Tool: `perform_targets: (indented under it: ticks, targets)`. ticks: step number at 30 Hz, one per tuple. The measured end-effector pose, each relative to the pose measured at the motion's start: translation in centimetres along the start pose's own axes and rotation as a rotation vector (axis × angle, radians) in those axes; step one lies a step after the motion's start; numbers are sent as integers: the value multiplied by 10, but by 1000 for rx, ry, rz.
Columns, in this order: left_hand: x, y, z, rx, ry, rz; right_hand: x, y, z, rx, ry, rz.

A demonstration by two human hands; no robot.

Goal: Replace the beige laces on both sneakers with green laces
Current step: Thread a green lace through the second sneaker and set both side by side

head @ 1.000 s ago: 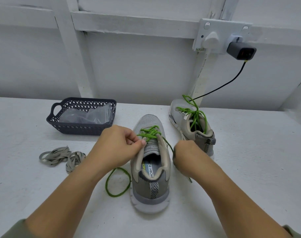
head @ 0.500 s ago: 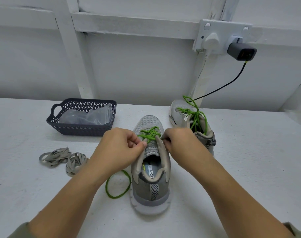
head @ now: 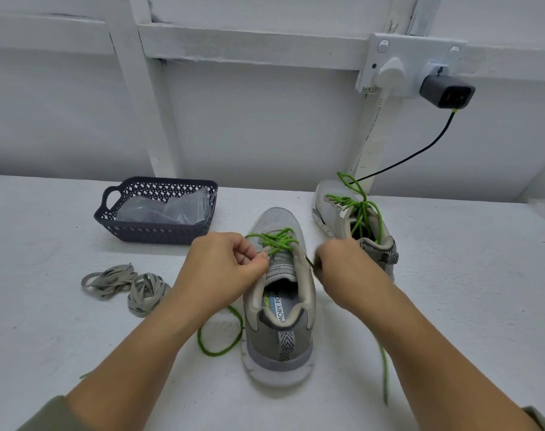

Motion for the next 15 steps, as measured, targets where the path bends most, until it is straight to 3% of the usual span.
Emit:
perform_targets:
  ticks: [3,5,7,9,13,15]
  targets:
    - [-2,0,-4,6,-25,-13,20,32,24,88,186,-305]
    - [-3,1,-6,21,-37,-25,15,14,11,10,124,-180]
    - [-4,3,-6,20,-39,-32,5,-21,-7,-143,-2,144]
    - [-4,3,-4,3,-29,-32,0,-33,-19,-167,-124,256]
    - [-5,3,-7,39,-34,-51,0,18,3,-3,8,-105]
    - [-5,4,-9,79,-37,-69,3,12,4,-107,-4,-48]
Point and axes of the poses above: each hand's wrist, its own x-axis away from the middle knuckle, its own y-axis out of the palm, z = x × y, the point moved 10 cm from there along -x, towards the middle knuckle, and after that the axes turned 9 degrees about -y, right-handed, at the moved point
